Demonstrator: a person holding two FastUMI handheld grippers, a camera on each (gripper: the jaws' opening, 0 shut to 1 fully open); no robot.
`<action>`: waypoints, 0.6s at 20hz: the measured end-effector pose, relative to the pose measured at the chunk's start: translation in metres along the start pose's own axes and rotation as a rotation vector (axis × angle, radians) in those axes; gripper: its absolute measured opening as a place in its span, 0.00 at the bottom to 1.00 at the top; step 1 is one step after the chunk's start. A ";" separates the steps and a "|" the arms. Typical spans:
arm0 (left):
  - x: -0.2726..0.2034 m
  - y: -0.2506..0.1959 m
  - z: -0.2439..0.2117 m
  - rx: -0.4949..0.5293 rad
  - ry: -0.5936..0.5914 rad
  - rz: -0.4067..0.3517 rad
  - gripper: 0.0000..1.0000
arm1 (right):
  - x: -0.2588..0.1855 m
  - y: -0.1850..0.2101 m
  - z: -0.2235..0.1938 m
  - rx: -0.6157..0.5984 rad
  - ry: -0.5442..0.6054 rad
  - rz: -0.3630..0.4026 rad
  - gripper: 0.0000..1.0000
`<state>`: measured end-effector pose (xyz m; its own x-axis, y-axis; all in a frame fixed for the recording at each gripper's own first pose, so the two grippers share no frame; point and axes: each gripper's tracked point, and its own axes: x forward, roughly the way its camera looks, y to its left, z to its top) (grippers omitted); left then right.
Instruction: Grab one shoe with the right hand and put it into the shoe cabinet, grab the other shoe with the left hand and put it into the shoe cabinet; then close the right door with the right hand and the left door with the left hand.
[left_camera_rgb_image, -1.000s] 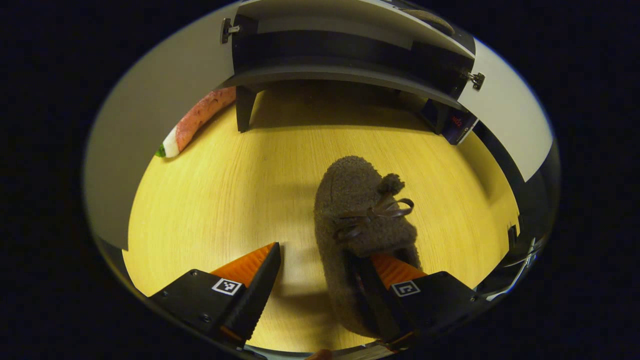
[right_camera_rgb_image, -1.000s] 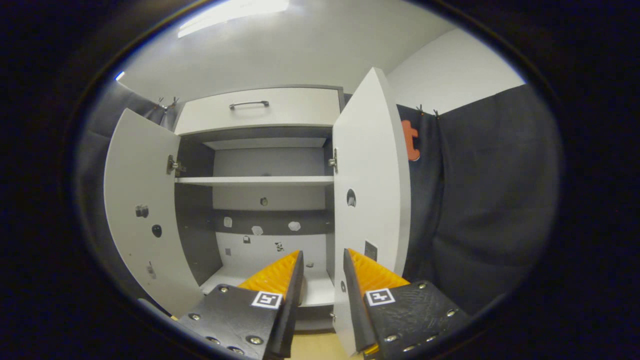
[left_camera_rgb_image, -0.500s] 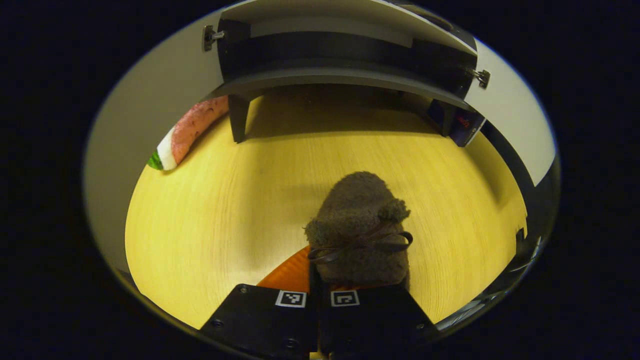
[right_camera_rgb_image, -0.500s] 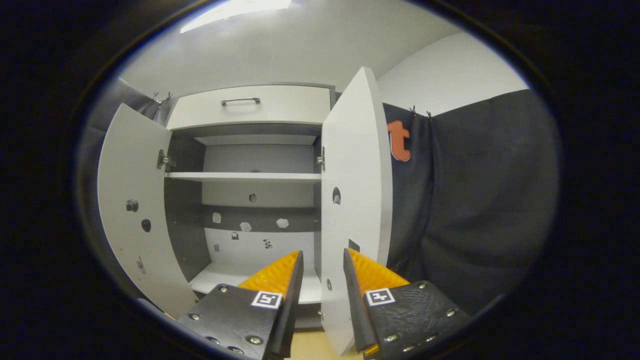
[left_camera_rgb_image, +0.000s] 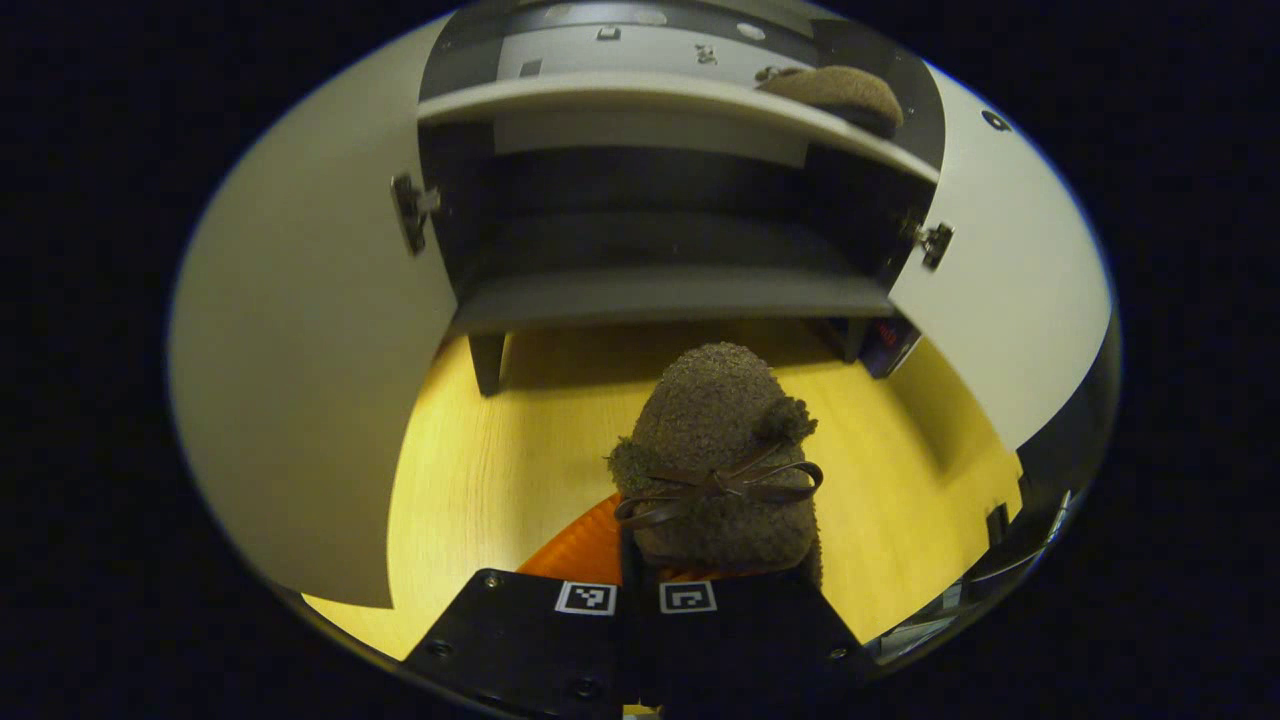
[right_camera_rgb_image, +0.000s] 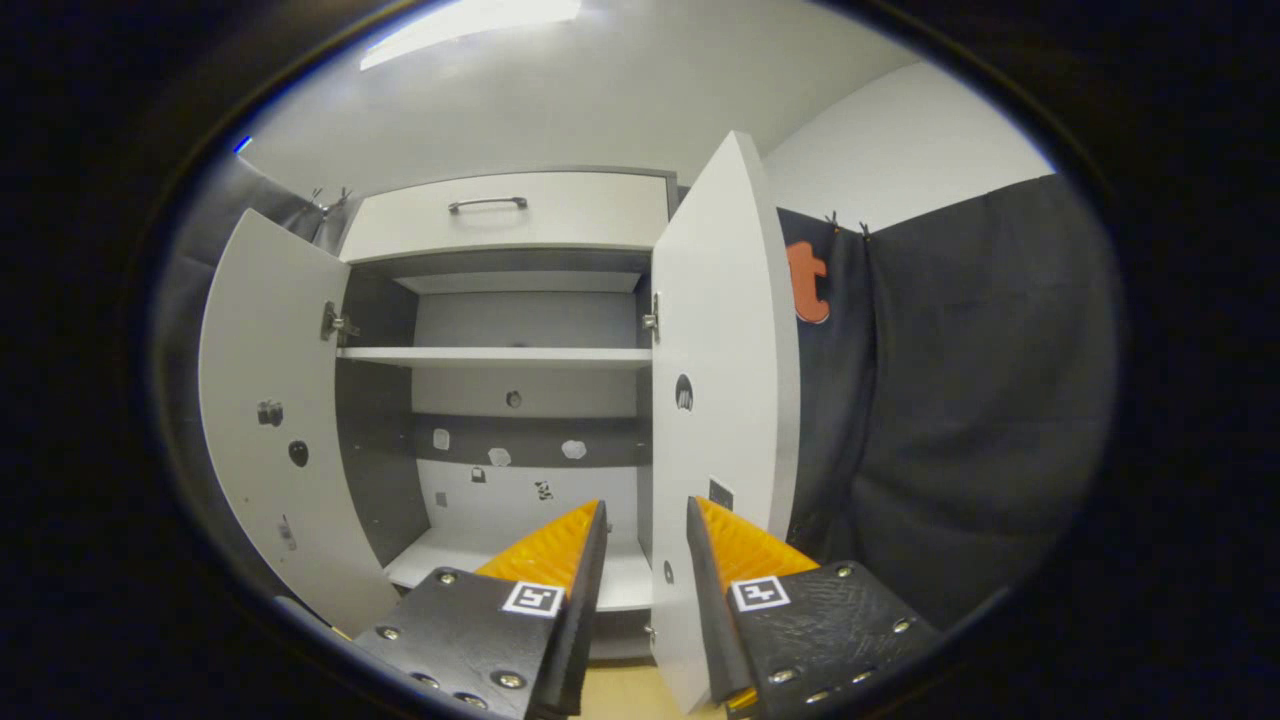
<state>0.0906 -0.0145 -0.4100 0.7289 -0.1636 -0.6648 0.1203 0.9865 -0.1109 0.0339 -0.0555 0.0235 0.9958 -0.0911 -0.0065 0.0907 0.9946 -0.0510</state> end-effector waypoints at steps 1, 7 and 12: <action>-0.008 -0.004 0.020 0.002 -0.034 -0.007 0.02 | -0.001 0.001 0.001 -0.001 -0.003 0.004 0.42; -0.058 -0.009 0.158 -0.031 -0.255 -0.027 0.01 | -0.007 -0.002 0.004 0.002 -0.016 0.011 0.41; -0.073 -0.002 0.267 -0.025 -0.405 -0.010 0.01 | -0.012 -0.005 0.008 0.020 -0.028 0.020 0.47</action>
<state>0.2173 -0.0039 -0.1640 0.9348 -0.1549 -0.3197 0.1162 0.9838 -0.1369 0.0211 -0.0586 0.0315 0.9973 -0.0699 0.0210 0.0706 0.9970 -0.0313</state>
